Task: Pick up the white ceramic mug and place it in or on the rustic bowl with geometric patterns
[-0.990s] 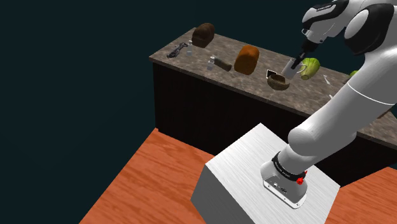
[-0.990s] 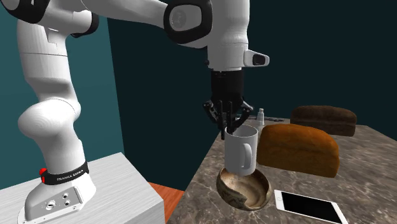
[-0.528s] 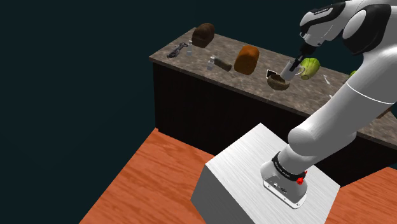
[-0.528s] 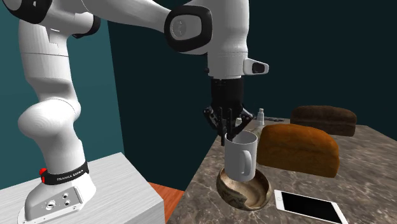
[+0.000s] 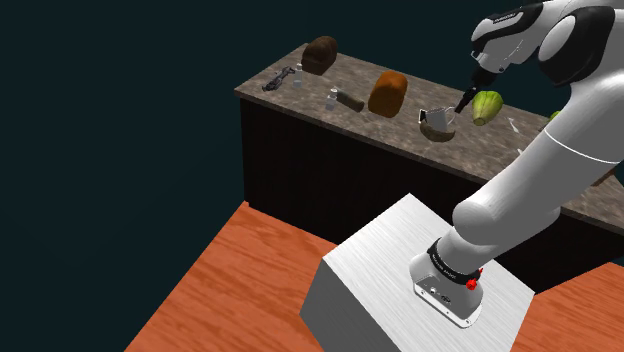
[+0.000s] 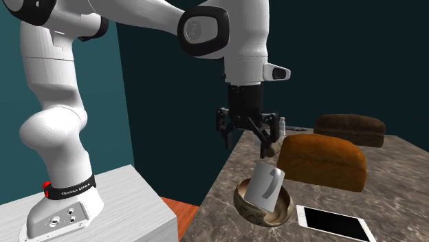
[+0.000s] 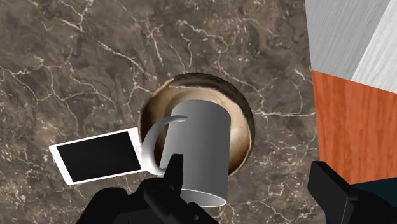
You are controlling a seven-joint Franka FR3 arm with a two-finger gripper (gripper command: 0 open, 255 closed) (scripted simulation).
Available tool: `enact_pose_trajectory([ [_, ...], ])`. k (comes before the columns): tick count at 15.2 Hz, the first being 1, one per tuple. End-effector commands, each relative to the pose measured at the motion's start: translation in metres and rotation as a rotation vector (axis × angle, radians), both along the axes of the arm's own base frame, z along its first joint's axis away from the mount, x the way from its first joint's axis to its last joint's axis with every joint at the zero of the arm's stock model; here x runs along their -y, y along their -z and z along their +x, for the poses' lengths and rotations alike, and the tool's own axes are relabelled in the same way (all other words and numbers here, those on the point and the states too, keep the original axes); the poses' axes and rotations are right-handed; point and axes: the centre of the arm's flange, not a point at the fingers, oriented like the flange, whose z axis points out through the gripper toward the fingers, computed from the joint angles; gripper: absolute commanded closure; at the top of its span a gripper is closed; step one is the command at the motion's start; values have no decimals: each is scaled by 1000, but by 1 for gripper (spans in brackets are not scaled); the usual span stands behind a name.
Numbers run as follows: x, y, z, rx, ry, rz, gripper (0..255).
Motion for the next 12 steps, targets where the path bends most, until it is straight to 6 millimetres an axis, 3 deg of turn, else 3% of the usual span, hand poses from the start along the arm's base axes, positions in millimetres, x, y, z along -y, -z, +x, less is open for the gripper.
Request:
enact_pose_trajectory([
  [1, 0, 0, 0, 0, 0, 0, 0],
  [5, 0, -50, -3, 0, 0, 0, 0],
  [12, 0, -50, -3, 0, 0, 0, 0],
])
